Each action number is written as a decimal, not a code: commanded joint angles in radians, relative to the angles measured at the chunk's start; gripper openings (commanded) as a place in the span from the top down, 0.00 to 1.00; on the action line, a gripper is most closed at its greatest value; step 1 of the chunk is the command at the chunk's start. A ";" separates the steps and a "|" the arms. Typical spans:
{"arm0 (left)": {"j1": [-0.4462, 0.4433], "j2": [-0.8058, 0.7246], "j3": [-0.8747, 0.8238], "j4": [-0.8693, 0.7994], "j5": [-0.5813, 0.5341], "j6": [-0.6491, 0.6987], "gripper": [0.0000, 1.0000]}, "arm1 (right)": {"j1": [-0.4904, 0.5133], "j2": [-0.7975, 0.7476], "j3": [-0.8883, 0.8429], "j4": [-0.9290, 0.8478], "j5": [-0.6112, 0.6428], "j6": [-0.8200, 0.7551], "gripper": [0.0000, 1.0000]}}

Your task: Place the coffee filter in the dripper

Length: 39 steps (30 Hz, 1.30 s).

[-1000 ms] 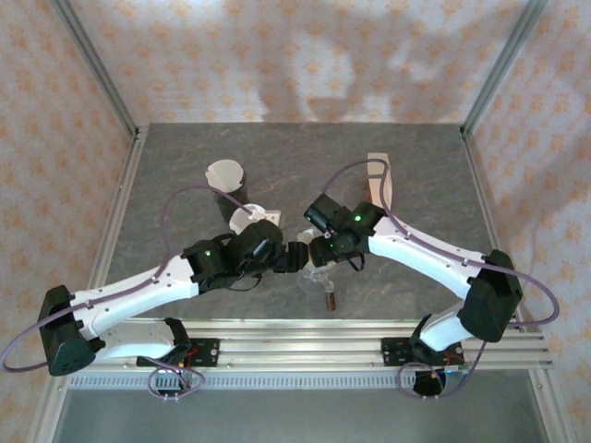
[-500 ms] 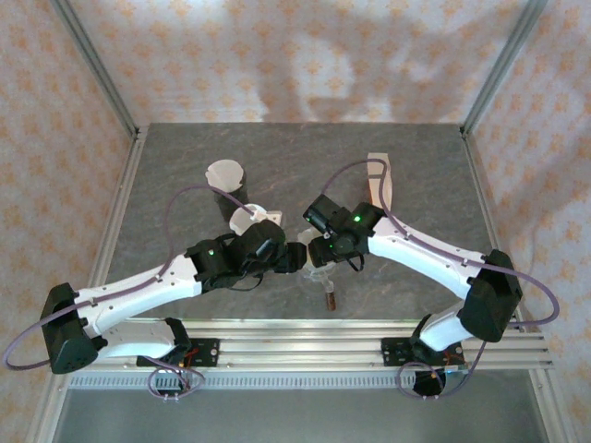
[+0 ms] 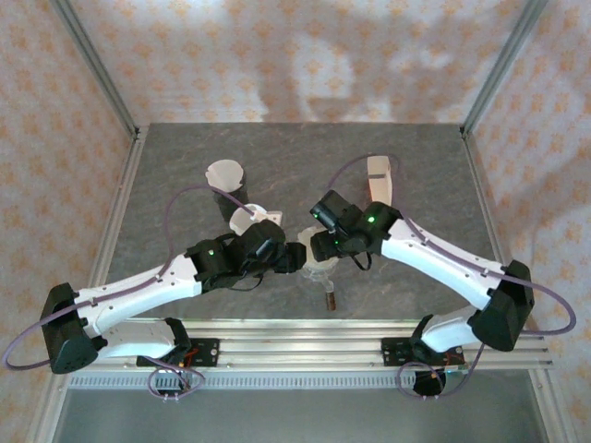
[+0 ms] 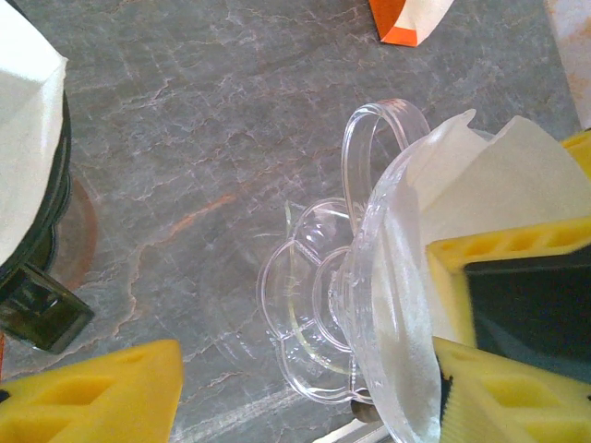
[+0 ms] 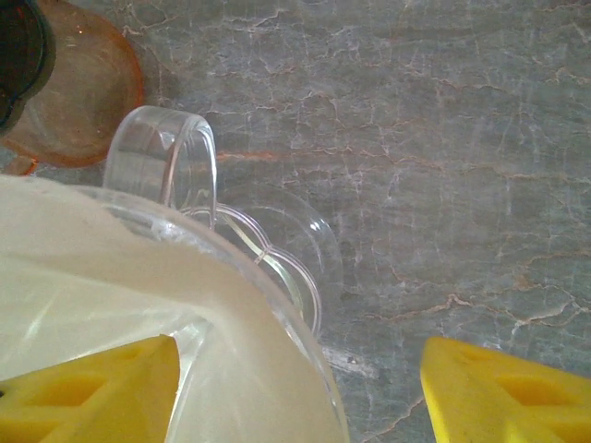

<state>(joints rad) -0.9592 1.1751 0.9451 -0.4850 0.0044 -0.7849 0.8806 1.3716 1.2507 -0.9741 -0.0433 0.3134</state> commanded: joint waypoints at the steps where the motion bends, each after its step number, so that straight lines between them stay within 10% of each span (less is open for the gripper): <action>1: 0.012 0.006 -0.012 -0.003 0.004 -0.004 0.33 | -0.004 -0.035 0.006 -0.049 0.057 0.016 0.30; 39: 0.012 -0.003 -0.018 -0.018 -0.007 -0.007 0.33 | 0.013 -0.175 -0.062 -0.046 0.041 0.043 0.34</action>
<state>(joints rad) -0.9592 1.1751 0.9405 -0.4847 0.0151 -0.7853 0.8894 1.2102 1.1763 -1.0096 -0.0261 0.3439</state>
